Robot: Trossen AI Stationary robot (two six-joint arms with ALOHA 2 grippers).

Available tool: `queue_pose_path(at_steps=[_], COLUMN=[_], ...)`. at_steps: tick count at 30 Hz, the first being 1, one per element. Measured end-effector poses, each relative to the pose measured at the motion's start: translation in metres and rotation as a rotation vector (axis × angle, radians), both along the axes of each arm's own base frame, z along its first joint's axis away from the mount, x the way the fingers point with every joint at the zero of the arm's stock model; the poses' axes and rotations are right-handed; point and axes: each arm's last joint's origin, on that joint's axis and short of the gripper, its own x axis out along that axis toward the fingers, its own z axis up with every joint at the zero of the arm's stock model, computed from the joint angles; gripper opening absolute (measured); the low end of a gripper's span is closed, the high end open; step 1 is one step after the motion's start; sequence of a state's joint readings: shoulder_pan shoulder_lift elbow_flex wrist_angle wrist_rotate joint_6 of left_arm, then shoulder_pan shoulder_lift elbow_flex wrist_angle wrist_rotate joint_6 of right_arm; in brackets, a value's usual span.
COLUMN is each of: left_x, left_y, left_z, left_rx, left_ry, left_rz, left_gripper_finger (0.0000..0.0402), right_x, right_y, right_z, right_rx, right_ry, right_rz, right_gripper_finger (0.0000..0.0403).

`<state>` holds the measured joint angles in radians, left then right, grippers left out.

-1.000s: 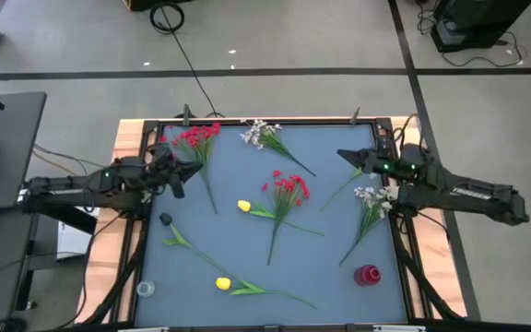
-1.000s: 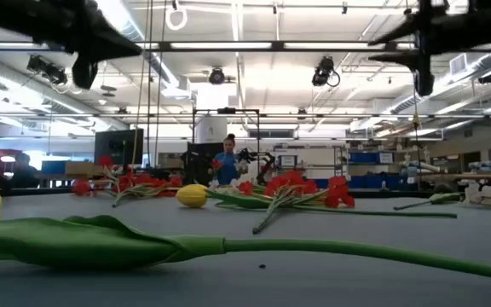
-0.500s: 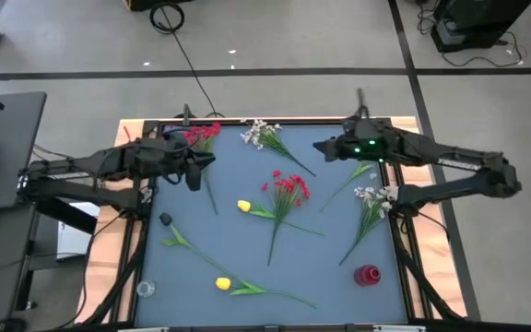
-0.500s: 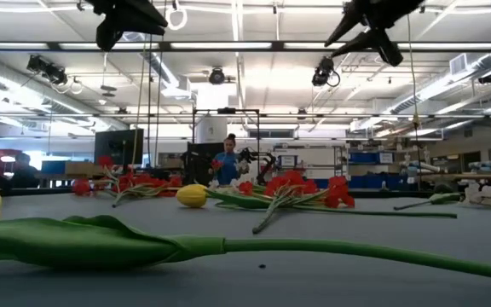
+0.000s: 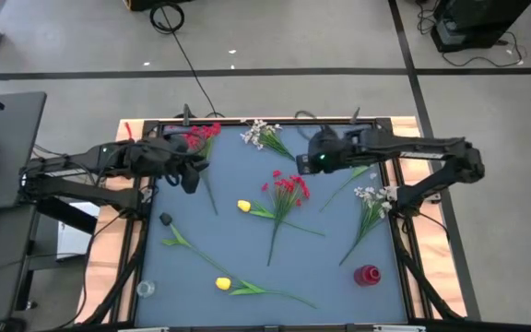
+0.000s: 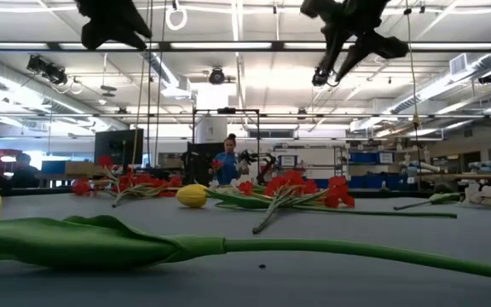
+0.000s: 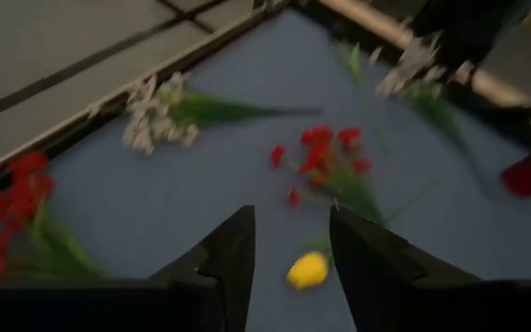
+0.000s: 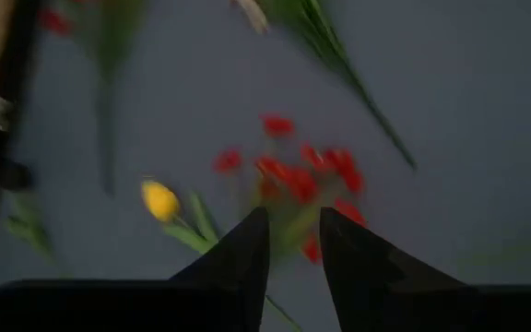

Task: Sort flowers into vase by color
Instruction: Put the bottom white flowers into the red vase

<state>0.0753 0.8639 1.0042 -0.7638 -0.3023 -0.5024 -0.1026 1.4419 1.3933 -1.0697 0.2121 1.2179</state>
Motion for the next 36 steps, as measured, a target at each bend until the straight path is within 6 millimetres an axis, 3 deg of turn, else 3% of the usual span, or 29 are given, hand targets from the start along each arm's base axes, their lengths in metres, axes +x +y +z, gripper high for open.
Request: queue_pose_path(at_steps=[7, 13, 23, 36], left_x=[0.005, 0.011, 0.020, 0.027], left_y=[0.000, 0.000, 0.005, 0.016], left_z=[-0.008, -0.011, -0.016, -0.022], left_rx=[-0.002, 0.020, 0.039, 0.039], left_ry=[0.075, 0.105, 0.144, 0.183], left_rz=[-0.015, -0.045, -0.036, 0.012], left_gripper_finger=[0.0149, 0.0149, 0.0149, 0.0149], right_x=[0.001, -0.002, -0.010, -0.042], right_y=[0.016, 0.026, 0.033, 0.085], right_z=[-0.034, -0.065, -0.127, -0.154], right_rx=[0.227, 0.269, 0.422, 0.524], right_ry=[0.301, 0.542, 0.397, 0.602], right_rz=[-0.124, -0.131, -0.220, -0.359], right_gripper_finger=[0.0123, 0.0141, 0.0156, 0.0156])
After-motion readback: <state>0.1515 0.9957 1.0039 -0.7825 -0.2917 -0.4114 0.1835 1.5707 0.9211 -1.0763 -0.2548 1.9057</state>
